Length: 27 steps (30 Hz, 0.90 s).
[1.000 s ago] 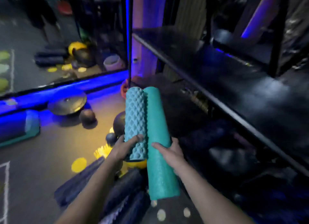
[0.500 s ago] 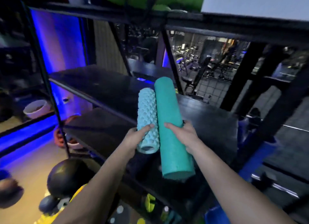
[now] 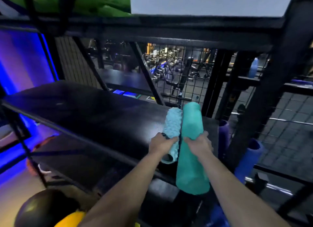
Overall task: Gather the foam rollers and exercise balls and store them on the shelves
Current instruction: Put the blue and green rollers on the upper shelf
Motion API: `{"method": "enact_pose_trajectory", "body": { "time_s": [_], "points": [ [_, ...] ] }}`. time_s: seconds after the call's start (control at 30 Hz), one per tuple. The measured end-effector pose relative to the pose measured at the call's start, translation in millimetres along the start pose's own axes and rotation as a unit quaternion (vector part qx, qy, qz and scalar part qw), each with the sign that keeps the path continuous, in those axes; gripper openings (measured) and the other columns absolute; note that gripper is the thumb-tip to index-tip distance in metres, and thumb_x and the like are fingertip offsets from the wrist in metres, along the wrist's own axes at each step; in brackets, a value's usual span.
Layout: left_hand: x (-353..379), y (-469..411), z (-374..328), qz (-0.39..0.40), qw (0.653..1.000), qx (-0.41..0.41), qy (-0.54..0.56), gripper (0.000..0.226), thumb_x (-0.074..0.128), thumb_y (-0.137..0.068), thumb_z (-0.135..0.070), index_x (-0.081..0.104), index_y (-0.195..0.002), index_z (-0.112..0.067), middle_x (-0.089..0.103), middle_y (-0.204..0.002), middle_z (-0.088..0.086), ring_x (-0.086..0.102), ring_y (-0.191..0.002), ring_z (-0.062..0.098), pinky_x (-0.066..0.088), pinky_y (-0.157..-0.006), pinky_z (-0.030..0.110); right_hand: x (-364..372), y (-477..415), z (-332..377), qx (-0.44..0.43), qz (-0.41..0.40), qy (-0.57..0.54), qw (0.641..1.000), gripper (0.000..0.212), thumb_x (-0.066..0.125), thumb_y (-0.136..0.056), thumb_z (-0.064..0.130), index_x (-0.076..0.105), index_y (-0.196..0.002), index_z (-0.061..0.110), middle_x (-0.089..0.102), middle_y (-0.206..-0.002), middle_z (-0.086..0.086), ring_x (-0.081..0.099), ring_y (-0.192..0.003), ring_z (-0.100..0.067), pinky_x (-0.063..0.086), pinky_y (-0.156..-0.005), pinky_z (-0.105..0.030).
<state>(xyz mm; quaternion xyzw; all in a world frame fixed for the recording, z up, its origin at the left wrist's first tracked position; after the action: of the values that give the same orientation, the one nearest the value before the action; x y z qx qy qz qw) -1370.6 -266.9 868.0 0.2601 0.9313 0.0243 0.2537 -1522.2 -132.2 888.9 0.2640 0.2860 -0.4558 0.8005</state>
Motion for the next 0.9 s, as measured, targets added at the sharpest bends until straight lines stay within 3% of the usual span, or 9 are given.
{"method": "enact_pose_trajectory", "body": {
  "time_s": [0.13,0.4,0.6,0.77,0.83,0.9],
  "points": [
    [17,-21,-1,-0.025,0.990,0.008,-0.136,0.068,0.061,-0.065,-0.070,0.062,-0.116,-0.025,0.070,-0.116,0.005,0.065,-0.110,0.029,0.053,-0.088,0.031,15,-14,3,0.002,-0.007,0.054,0.999,0.073,0.054,-0.091,0.047,0.023,-0.150,0.016,0.045,-0.140,-0.021,0.046,-0.124,-0.046,0.042,-0.102,-0.053],
    [30,-46,7,-0.020,0.974,-0.009,-0.225,0.087,0.052,-0.077,-0.080,0.045,-0.141,-0.022,0.060,-0.133,0.013,0.056,-0.124,0.034,0.049,-0.100,0.042,29,-34,8,-0.012,0.013,0.121,0.992,0.078,0.041,-0.099,0.048,0.001,-0.159,0.018,0.026,-0.153,-0.026,0.035,-0.131,-0.047,0.035,-0.105,-0.058],
    [28,-44,2,-0.035,0.963,0.015,-0.267,0.080,0.028,-0.094,-0.073,0.039,-0.149,-0.016,0.057,-0.137,0.017,0.054,-0.126,0.036,0.045,-0.098,0.043,30,-33,8,-0.018,0.009,0.131,0.991,0.079,0.039,-0.099,0.048,-0.002,-0.160,0.019,0.023,-0.155,-0.028,0.033,-0.133,-0.047,0.034,-0.106,-0.059],
    [24,-38,6,-0.003,0.980,0.018,-0.197,0.068,0.023,-0.102,-0.062,0.026,-0.158,-0.024,0.045,-0.153,0.016,0.041,-0.141,0.035,0.035,-0.113,0.042,26,-31,6,-0.018,0.005,0.135,0.991,0.077,0.039,-0.099,0.050,0.001,-0.160,0.022,0.027,-0.153,-0.027,0.036,-0.131,-0.047,0.036,-0.105,-0.058],
    [15,-29,13,-0.006,0.988,0.055,-0.146,0.060,0.030,-0.101,-0.060,0.034,-0.155,-0.034,0.050,-0.151,0.009,0.045,-0.140,0.031,0.038,-0.114,0.039,25,-26,10,-0.031,0.002,0.139,0.990,0.074,0.040,-0.099,0.047,0.007,-0.160,0.020,0.026,-0.154,-0.026,0.037,-0.131,-0.047,0.037,-0.106,-0.059],
    [-4,-12,21,-0.050,0.981,0.104,-0.158,0.051,0.036,-0.098,-0.060,0.050,-0.143,-0.042,0.064,-0.136,0.001,0.057,-0.127,0.027,0.049,-0.103,0.040,22,-15,26,-0.084,-0.011,0.212,0.974,0.065,0.044,-0.099,0.036,0.023,-0.156,0.015,0.023,-0.158,-0.024,0.035,-0.135,-0.046,0.032,-0.109,-0.061]
  ]
}}
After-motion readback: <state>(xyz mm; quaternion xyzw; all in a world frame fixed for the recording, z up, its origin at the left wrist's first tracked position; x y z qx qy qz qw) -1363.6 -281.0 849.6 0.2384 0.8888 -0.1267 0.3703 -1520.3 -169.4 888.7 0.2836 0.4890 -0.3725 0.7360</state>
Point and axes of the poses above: each hand's wrist, its own y-axis away from the middle knuckle, its own x-axis out of the palm, z = x × y, the point moved 9 cm from there along -y, towards the middle knuckle
